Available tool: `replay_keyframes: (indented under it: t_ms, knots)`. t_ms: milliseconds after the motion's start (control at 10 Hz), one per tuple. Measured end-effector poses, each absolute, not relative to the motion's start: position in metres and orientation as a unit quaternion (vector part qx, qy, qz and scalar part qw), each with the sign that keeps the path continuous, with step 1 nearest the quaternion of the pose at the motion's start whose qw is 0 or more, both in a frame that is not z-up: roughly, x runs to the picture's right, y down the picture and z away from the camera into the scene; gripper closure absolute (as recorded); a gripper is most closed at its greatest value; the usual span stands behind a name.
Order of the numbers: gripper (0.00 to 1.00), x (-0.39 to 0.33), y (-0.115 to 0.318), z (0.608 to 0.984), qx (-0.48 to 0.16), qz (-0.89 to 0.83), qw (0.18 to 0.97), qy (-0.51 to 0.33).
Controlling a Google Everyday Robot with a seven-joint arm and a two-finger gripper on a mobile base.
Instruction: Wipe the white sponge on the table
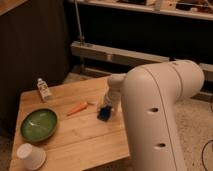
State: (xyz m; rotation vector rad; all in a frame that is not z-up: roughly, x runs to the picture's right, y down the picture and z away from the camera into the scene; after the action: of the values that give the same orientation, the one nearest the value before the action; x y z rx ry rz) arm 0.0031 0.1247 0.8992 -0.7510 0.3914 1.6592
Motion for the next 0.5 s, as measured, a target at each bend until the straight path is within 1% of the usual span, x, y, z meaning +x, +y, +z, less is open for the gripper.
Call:
replay_keyframes:
  t_ms: [100, 200, 500]
  knots:
    - [0.31, 0.0002, 0.1243, 0.9004, -0.321, 0.712, 0.600, 0.173]
    - [0.34, -0.0038, 0.1242, 0.9016, -0.319, 0.708, 0.603, 0.182]
    - [0.62, -0.0028, 0.1276, 0.9050, -0.315, 0.703, 0.604, 0.205]
